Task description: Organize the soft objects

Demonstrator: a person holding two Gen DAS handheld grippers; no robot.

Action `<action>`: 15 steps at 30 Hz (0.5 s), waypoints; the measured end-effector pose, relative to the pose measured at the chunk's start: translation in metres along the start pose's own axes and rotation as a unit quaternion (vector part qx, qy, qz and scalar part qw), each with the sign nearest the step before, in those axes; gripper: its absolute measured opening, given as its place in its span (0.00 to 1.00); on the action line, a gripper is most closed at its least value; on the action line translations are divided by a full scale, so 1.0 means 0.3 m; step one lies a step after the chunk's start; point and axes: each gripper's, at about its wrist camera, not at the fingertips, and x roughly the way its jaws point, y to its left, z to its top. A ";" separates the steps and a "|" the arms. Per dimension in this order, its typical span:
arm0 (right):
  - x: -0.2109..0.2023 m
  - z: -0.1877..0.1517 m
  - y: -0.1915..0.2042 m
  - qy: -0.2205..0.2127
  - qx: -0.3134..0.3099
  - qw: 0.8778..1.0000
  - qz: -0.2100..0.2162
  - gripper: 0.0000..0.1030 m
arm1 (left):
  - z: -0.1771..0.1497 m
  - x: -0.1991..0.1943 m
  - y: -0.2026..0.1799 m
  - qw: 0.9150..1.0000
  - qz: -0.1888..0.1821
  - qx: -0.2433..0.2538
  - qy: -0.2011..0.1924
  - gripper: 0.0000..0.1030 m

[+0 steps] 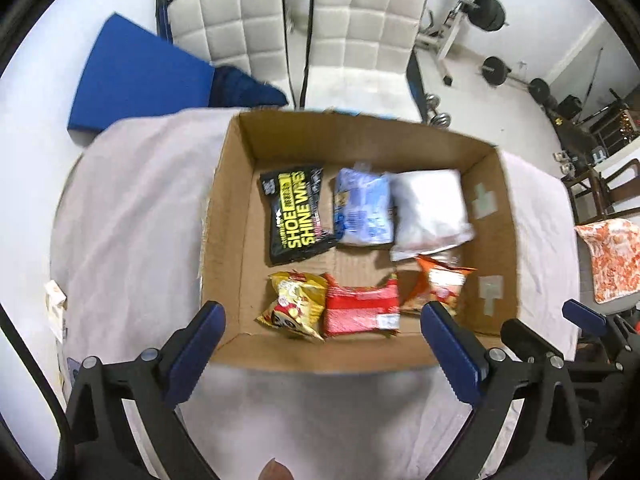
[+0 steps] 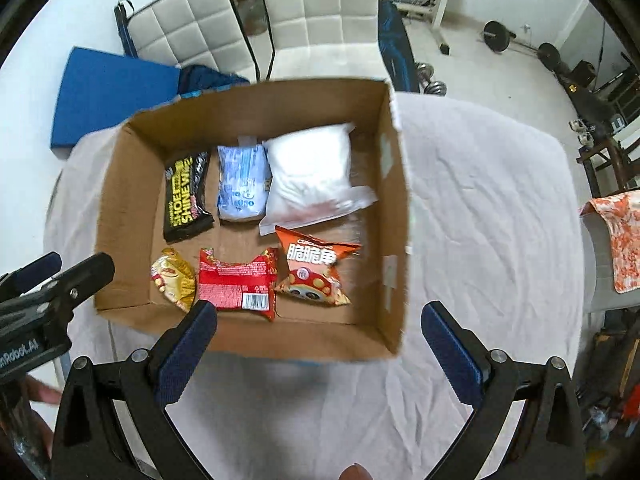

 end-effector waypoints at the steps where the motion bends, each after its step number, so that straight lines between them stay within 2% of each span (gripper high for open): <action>1: -0.029 -0.012 -0.009 -0.005 0.002 1.000 0.001 1.00 | -0.009 -0.035 -0.010 1.000 -0.001 0.002 -0.008 0.97; 9: -0.333 -0.103 -0.075 -0.060 0.002 0.998 0.003 1.00 | -0.091 -0.310 -0.099 0.997 0.011 0.020 -0.071 0.97; 15: -0.562 -0.209 -0.119 -0.096 0.003 0.995 0.002 1.00 | -0.184 -0.486 -0.144 0.996 0.000 0.011 -0.094 0.97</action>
